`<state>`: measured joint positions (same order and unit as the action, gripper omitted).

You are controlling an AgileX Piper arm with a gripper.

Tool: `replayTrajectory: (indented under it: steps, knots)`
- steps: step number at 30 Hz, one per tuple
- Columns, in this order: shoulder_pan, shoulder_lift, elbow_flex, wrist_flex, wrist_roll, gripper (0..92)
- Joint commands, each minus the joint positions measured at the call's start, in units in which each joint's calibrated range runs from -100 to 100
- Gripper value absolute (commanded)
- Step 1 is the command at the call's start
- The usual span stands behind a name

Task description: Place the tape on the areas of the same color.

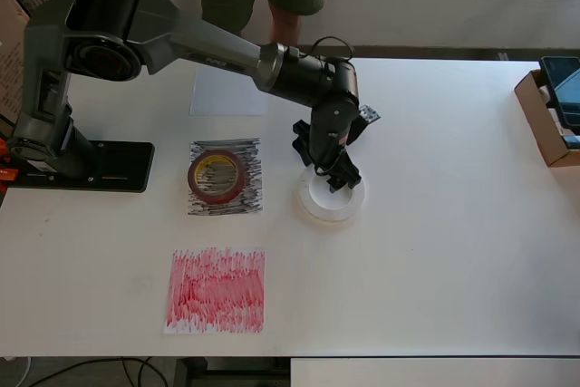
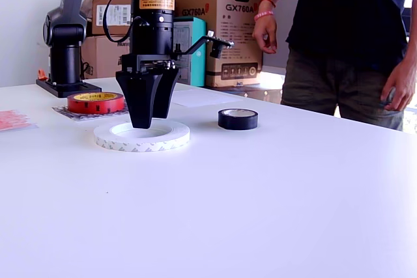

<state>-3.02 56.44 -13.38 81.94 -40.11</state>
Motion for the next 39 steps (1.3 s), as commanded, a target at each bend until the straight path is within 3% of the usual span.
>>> replayTrajectory:
  steps: [1,14,20,31,39]
  knots:
    - [0.0,0.6,0.3,0.0,0.0,88.3]
    - [0.2,0.6,2.3,0.0,0.2,88.3]
    - [0.3,0.5,3.5,-0.1,4.3,88.3]
    - [0.2,0.3,3.3,-0.2,3.4,88.3]
    - [0.7,0.5,3.6,-3.9,3.9,88.1]
